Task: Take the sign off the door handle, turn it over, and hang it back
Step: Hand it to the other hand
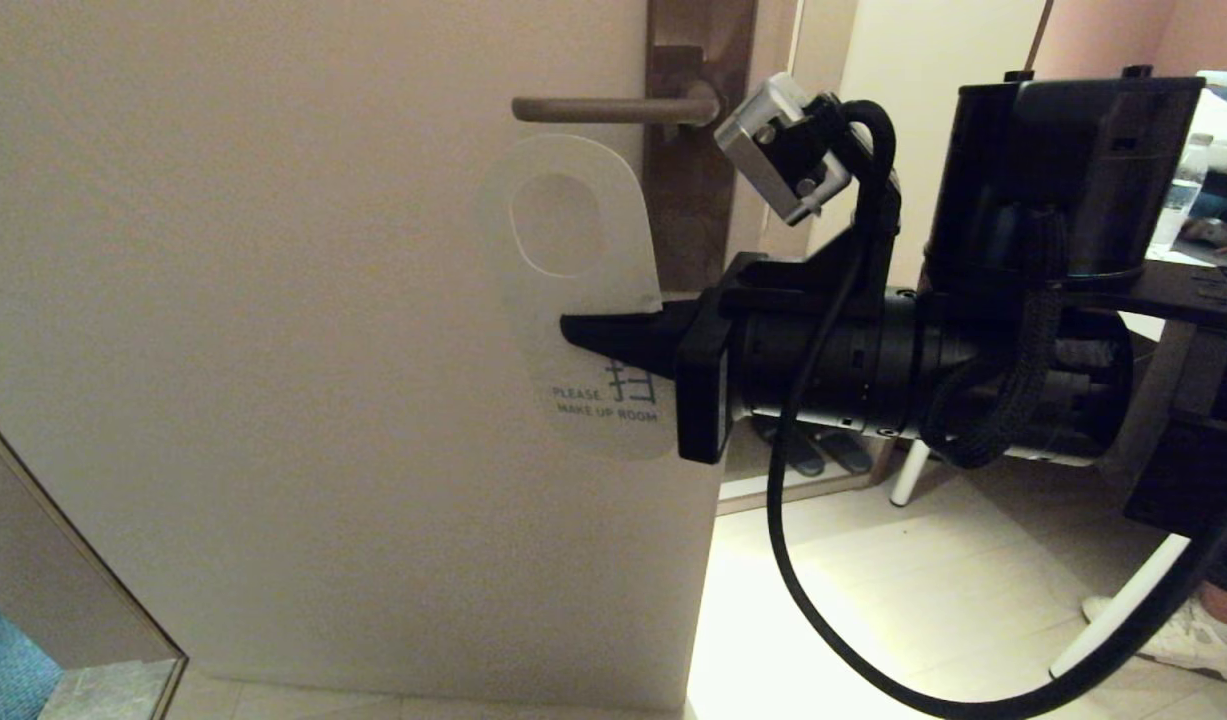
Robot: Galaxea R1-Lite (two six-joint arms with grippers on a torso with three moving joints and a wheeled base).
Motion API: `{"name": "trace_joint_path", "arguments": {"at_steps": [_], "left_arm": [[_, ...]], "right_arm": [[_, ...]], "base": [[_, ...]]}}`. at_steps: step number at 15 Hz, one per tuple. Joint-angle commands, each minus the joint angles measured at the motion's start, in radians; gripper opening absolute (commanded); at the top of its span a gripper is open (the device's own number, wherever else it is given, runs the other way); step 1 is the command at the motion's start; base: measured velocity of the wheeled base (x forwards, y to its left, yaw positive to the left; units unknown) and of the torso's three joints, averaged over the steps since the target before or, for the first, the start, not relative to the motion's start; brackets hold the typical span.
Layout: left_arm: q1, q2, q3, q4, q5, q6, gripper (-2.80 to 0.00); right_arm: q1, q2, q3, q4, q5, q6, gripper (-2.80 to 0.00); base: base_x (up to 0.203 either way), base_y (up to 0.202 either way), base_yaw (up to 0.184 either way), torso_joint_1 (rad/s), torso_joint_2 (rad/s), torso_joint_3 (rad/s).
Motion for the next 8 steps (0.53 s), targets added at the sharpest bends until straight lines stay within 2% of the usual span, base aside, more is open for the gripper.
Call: {"name": "trace_joint_path", "arguments": {"at_steps": [1,5,8], "left_arm": [[0.000,0.001,0.000,0.000,0.000,0.000,-2.80],[0.000,0.001,0.000,0.000,0.000,-0.001,-2.80],[0.000,0.001,0.000,0.000,0.000,-0.001,-2.80]], "right_arm": [[-0.019,-0.055,0.043,-0.002,0.002,-0.001,-2.80],[-0.080,-0.081,0.057,-0.001,0.002,0.001,-2.80],[-0.086,-0.086,0.077,0.000,0.000,-0.004,-2.80]], "base": [[0.000,0.000,0.000,0.000,0.00,0.000],[0.000,0.000,0.000,0.000,0.00,0.000],[0.000,0.000,0.000,0.000,0.00,0.000]]}}
